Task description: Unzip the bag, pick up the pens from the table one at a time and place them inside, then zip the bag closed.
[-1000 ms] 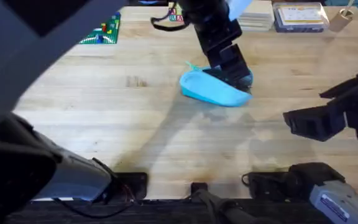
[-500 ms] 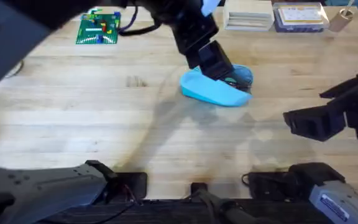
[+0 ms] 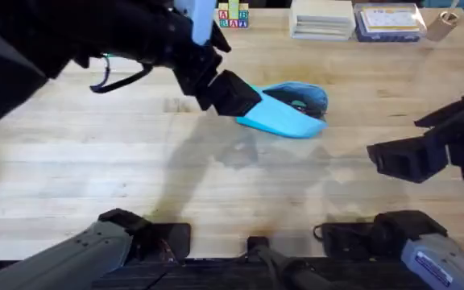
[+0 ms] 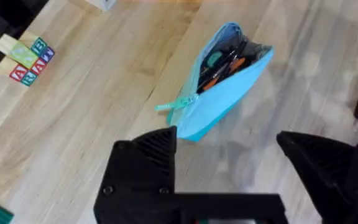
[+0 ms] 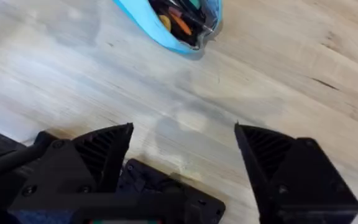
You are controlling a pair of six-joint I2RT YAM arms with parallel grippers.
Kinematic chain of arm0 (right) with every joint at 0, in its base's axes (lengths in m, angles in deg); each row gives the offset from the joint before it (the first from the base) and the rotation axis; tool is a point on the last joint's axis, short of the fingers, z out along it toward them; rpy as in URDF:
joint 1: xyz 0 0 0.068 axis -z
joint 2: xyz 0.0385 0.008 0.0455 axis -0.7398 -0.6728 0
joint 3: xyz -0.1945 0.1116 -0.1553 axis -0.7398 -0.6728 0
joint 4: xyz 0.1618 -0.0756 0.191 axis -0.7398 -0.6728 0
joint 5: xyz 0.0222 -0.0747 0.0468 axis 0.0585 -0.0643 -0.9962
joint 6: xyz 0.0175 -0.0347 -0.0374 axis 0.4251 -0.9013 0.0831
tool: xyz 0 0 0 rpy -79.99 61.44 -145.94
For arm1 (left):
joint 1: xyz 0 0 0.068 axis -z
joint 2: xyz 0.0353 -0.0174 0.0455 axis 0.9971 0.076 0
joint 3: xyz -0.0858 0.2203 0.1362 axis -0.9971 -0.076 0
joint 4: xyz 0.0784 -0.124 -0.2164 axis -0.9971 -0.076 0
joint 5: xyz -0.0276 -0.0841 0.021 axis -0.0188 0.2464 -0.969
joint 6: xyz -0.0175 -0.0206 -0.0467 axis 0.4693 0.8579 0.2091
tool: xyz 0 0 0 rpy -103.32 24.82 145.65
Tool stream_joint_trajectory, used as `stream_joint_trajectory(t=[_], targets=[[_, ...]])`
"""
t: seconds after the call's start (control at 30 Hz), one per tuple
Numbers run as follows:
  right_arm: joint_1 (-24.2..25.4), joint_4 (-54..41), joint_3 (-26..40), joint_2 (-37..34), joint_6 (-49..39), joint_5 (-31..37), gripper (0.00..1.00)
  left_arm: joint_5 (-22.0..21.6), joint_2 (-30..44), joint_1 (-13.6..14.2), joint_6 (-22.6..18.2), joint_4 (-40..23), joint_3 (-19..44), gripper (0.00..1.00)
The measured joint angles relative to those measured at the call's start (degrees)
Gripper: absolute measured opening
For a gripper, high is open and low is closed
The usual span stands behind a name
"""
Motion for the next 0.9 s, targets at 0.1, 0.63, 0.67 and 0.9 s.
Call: stream_joint_trajectory(t=[0.1,0.63,0.67,0.9], targets=[[0.0,0.0,0.0,0.0,0.0,0.0,0.998,3.4,-0.8,-3.7,-1.3,-0.8,-0.4,0.992],[0.0,0.0,0.0,0.0,0.0,0.0,0.998,26.2,-0.8,-18.4,-23.1,-11.2,-0.6,0.993],[0.0,0.0,0.0,0.0,0.0,0.0,0.998,26.9,-0.8,-18.7,-24.5,-11.7,-0.6,0.992],[0.0,0.0,0.0,0.0,0.0,0.0,0.998,28.6,-0.8,-18.7,-29.6,-12.2,-0.6,0.993]])
